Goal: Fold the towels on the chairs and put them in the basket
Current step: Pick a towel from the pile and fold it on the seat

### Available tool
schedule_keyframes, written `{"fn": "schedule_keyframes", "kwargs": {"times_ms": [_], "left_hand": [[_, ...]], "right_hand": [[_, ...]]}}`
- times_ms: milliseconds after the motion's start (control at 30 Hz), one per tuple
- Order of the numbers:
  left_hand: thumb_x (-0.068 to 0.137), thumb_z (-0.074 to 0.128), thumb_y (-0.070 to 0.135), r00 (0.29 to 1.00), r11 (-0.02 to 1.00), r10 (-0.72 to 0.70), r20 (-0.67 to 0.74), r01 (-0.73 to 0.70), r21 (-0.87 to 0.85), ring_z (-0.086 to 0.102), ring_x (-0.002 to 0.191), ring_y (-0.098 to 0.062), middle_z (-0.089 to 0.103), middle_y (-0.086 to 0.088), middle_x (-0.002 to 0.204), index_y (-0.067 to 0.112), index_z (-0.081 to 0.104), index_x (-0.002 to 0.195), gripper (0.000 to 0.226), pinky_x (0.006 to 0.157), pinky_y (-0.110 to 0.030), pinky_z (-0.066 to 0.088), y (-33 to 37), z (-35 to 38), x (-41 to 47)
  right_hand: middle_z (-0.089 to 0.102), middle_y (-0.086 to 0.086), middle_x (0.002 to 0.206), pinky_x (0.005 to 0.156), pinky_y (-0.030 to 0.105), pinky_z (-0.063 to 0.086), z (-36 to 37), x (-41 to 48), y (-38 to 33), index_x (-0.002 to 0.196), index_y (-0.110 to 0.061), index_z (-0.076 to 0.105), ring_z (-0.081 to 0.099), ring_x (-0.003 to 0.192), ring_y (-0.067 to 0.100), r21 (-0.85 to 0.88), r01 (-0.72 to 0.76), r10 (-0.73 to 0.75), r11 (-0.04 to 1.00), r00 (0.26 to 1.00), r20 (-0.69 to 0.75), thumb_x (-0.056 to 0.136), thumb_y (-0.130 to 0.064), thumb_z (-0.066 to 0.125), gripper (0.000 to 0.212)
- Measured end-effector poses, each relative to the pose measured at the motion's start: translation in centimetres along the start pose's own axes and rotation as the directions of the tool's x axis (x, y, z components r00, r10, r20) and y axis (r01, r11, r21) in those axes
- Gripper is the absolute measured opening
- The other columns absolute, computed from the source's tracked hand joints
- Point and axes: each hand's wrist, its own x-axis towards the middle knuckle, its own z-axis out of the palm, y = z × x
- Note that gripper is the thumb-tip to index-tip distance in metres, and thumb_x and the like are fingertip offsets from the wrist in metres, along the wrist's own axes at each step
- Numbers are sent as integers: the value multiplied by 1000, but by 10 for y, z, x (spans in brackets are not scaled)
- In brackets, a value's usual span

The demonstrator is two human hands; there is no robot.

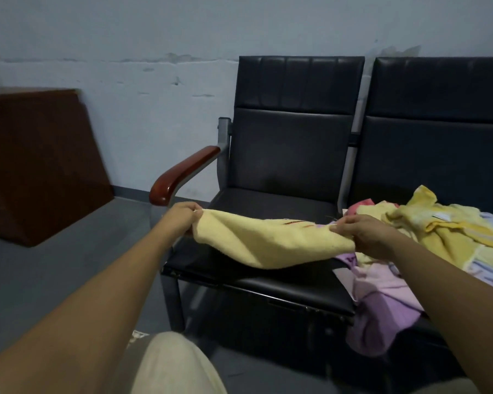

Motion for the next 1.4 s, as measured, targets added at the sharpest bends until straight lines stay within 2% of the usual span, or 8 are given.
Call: {"fn": "schedule_keyframes", "kwargs": {"times_ms": [200, 367, 633, 733, 833, 1033, 1267, 1400], "left_hand": [[98, 56, 23, 998, 953, 53, -18, -46, 300, 64, 96, -25, 69, -8, 101, 14, 70, 96, 17, 79, -37, 53, -26, 15, 11], [98, 57, 27, 991, 935, 63, -118, -17, 355, 59, 94, -21, 68, -7, 105, 13, 70, 108, 22, 76, -32, 41, -48, 33, 36], [97, 59, 28, 958, 968, 69, -280, 3, 251, 60, 96, -24, 68, -8, 104, 9, 70, 112, 27, 78, -32, 43, -52, 49, 108], [98, 58, 27, 948, 962, 84, -307, 3, 272, 58, 94, -21, 65, -5, 99, 9, 69, 110, 24, 77, -32, 41, -51, 59, 131], [101, 54, 32, 966, 961, 15, -257, 57, 270, 59, 112, -26, 62, -9, 120, 9, 56, 128, 35, 85, -34, 43, -57, 72, 141], [97, 60, 40, 989, 923, -81, -126, 122, 366, 54, 115, -28, 54, -11, 133, 4, 40, 137, 57, 82, -36, 41, -75, 80, 136], [89, 64, 57, 953, 840, -302, -8, 269, 472, 50, 128, -35, 51, -18, 141, -3, 44, 142, 82, 91, -39, 41, -55, 79, 101], [88, 74, 42, 936, 861, -344, 71, 285, 421, 51, 101, -26, 53, -7, 109, 8, 56, 109, 44, 83, -37, 41, -61, 76, 81]], "right_hand": [[65, 15, 94, 67, 31, 51, 5, 14, 14, 104, 0, 69, 60, 81, 22, -234, -41, 23, 971, 997, -77, 88, -12, 73, 20], [67, 6, 83, 56, 22, 45, 12, 44, 23, 87, -12, 72, 54, 71, 14, -542, -20, -83, 840, 983, -166, 85, -19, 78, 9], [65, 6, 77, 54, 25, 45, 22, 137, 24, 89, -9, 72, 55, 65, 15, -515, 43, -219, 856, 933, -286, 87, -15, 76, 7], [68, 4, 80, 67, 29, 49, 27, 171, 37, 93, -9, 74, 65, 80, 22, -474, 51, -258, 879, 887, -383, 87, -14, 75, 8], [66, 14, 115, 90, 33, 47, 38, 185, 61, 119, -7, 65, 62, 107, 31, -523, -15, -238, 852, 879, -412, 90, -10, 67, 30], [46, 18, 134, 101, 45, 41, 87, 156, 84, 129, -5, 55, 48, 117, 36, -904, 140, -565, 403, 816, -125, 93, -19, 52, 39], [17, 15, 164, 123, 43, 9, 151, 109, 100, 155, -17, 26, 13, 152, 27, -929, 327, -314, 172, 912, 263, 104, -52, 28, 62], [0, 6, 168, 124, 41, -5, 153, 102, 107, 160, -22, 11, -5, 154, 18, -933, 317, -242, 173, 931, 272, 105, -52, 16, 63]]}}
